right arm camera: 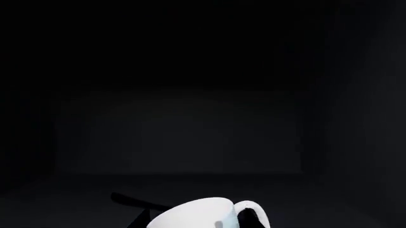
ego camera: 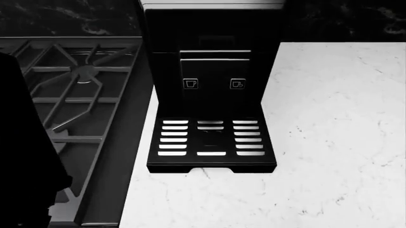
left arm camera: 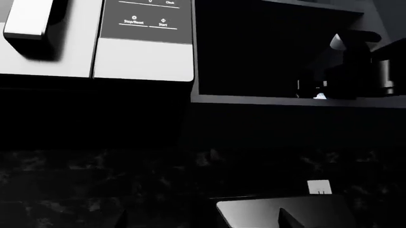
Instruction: Pick the mug from the cabinet, place it under the coffee machine dispenser, and press the start button.
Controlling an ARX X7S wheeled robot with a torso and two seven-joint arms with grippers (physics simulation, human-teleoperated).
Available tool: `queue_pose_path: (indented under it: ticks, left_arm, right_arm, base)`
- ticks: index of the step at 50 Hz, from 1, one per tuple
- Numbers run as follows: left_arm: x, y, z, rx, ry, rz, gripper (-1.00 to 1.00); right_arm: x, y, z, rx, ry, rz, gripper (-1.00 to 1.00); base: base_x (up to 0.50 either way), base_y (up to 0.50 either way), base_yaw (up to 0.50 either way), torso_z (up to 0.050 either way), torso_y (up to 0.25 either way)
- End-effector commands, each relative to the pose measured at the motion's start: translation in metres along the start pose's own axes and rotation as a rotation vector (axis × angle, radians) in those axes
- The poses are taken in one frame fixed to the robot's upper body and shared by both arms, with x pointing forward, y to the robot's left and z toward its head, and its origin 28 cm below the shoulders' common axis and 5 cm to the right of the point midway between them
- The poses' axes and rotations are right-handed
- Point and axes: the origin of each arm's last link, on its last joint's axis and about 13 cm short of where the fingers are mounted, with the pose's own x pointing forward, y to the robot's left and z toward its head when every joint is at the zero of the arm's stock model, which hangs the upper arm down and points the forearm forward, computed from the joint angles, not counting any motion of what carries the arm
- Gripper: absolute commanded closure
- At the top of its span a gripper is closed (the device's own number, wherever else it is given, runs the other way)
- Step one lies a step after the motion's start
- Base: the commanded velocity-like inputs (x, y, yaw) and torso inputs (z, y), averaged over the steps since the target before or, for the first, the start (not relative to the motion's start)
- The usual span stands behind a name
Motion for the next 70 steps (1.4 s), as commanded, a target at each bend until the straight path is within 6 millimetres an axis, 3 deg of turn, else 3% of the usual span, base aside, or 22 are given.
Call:
queue_pose_path:
  ticks: [1, 30, 32, 47, 70]
  left_arm:
    - [-0.001, -0.001, 0.001, -0.018, -0.001, -0.002, -1.0]
    - [-0.001, 0.002, 0.002, 0.002, -0.073, -0.017, -1.0]
    - [-0.002, 0.002, 0.003, -0.003, -0.072, -0.015, -1.0]
    - [-0.002, 0.001, 0.002, -0.012, -0.062, -0.022, -1.0]
    - [-0.005, -0.001, -0.001, 0.005, -0.048, -0.043, -1.0]
  right_arm:
    - [0.004, 0.005, -0.007, 0.074, 0.007, 0.105, 1.0]
    - [0.002, 0.003, -0.004, 0.07, 0.006, 0.099, 1.0]
    - [0.004, 0.006, 0.019, 0.019, -0.287, 0.104, 1.0]
    - [-0.002, 0.002, 0.032, 0.053, -0.371, 0.132, 1.0]
    - [-0.01, 0.0, 0.048, 0.11, -0.476, 0.2, 1.0]
  base:
    - [0.0, 0.0, 0.0, 0.0, 0.0]
    - [0.0, 0.0, 0.0, -0.003, 0.024]
    - [0.0, 0.0, 0.0, -0.031, 0.236]
    - [0.0, 0.0, 0.0, -0.031, 0.243]
    - [-0.13, 0.0, 0.0, 0.0, 0.0]
